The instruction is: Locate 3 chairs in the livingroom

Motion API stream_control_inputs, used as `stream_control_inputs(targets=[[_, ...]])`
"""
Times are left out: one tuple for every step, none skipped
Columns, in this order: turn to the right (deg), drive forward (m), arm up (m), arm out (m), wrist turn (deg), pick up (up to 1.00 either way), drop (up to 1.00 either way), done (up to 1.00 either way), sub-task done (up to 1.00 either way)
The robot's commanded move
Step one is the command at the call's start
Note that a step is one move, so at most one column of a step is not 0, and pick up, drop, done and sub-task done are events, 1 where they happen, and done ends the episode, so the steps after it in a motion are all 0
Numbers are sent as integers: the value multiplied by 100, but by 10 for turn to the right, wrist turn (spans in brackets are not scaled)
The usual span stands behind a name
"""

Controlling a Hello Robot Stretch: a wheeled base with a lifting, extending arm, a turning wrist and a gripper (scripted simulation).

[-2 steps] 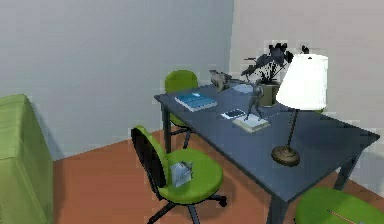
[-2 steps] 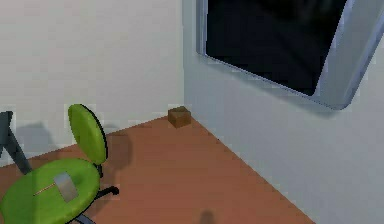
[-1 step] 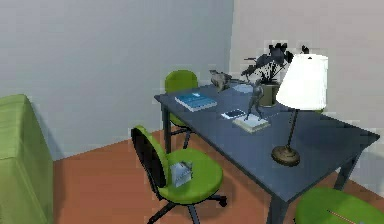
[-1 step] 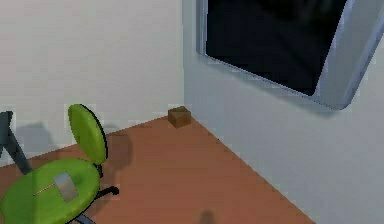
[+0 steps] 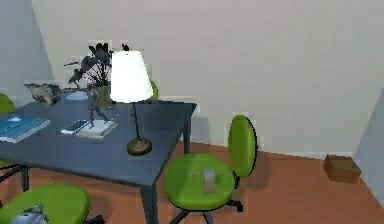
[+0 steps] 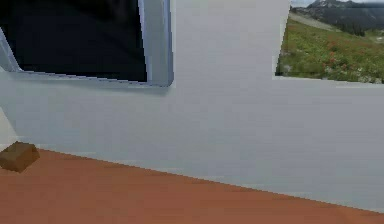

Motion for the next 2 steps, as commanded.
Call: stream_control_inputs(targets=[[120,0,0,0,0,0,0,0,0],[0,15,0,0,0,0,0,0,0]])
